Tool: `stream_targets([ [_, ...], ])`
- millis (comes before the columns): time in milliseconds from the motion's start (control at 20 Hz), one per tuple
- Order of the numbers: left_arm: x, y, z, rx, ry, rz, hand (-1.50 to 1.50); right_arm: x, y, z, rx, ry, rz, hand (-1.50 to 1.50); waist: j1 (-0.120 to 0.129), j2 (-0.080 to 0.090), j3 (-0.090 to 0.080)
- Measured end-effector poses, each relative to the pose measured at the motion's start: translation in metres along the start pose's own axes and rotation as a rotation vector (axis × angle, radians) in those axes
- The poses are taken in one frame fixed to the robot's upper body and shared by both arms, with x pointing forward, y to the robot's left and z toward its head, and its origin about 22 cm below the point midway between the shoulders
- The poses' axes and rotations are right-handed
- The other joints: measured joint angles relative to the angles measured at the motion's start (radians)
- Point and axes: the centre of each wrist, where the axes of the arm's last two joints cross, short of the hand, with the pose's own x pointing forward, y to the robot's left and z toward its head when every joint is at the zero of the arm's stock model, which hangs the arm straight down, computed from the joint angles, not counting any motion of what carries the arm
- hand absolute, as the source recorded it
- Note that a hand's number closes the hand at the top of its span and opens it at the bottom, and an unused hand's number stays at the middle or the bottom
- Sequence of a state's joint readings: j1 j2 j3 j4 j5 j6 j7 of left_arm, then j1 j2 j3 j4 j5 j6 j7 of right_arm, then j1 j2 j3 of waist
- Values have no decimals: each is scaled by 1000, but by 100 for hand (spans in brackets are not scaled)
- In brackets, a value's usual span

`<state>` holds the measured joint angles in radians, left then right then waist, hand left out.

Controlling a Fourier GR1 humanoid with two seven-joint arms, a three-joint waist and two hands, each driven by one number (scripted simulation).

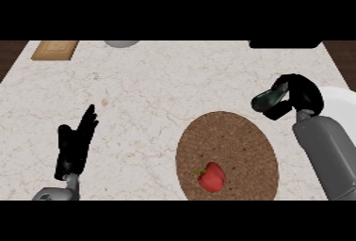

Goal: Pick the eggplant from the placemat and place it in the plate

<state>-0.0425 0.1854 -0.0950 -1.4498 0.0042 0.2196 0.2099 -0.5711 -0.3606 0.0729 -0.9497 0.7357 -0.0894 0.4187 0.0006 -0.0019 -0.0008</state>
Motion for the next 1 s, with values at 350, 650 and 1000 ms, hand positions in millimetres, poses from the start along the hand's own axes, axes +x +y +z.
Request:
stream_targets([
  [350, -2, 5, 3, 11, 11, 6, 0, 25, -35, 17, -350, 36, -12, 150, -13, -5, -1],
  [650, 2, 6, 1, 16, 13, 8, 0, 25, -74, 35, -560, 143, -29, 150, -15, -5, 0],
  [1000, -1, -3, 6, 4, 7, 3, 0, -18, -99, 39, -623, 274, -65, 150, -5, 0, 1],
])
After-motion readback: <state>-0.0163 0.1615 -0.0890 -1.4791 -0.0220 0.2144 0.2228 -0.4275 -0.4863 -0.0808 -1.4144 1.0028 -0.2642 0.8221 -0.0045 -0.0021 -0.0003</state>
